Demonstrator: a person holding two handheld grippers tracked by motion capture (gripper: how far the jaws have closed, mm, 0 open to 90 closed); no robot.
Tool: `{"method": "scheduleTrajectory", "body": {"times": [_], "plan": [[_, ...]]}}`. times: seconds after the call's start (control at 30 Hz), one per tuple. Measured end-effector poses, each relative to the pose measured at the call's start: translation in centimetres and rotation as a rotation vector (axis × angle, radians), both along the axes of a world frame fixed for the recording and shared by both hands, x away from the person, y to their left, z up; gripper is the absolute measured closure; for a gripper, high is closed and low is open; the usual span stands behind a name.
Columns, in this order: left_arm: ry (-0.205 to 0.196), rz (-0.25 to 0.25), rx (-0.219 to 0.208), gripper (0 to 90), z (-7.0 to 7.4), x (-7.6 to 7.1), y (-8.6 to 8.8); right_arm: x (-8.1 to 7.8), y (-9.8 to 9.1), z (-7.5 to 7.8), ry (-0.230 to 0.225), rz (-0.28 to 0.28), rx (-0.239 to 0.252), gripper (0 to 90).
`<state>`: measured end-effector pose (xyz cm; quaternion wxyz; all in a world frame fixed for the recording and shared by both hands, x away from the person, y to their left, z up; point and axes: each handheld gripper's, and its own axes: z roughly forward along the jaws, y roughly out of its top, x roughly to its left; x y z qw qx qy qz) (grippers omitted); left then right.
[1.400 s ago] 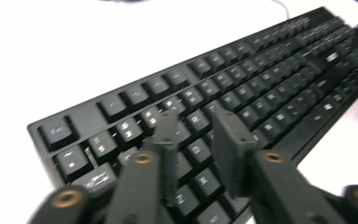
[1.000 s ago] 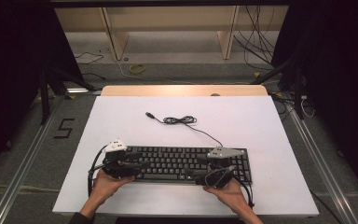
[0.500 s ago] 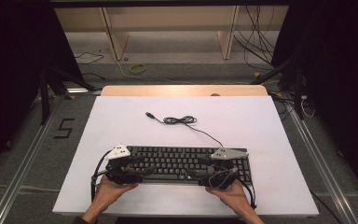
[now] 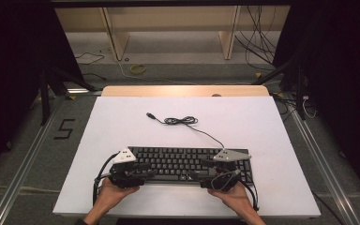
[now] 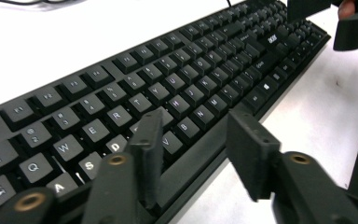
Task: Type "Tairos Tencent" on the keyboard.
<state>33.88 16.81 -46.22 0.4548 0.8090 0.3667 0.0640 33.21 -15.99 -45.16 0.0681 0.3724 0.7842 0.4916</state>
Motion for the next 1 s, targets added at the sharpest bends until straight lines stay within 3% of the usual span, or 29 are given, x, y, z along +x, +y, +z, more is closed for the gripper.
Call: {"method": "scheduleTrajectory", "body": {"times": [0.53, 1.0], "plan": [[0.027, -0.062, 0.087, 88.6, -0.6, -0.1, -0.8, -0.3, 0.0, -0.1, 0.004, 0.003, -0.004, 32.3], [0.046, -0.053, 0.127, 89.0, -1.1, 0.3, -1.6, -0.3, 0.2, -0.2, 0.007, 0.013, -0.011, 32.3]]}}
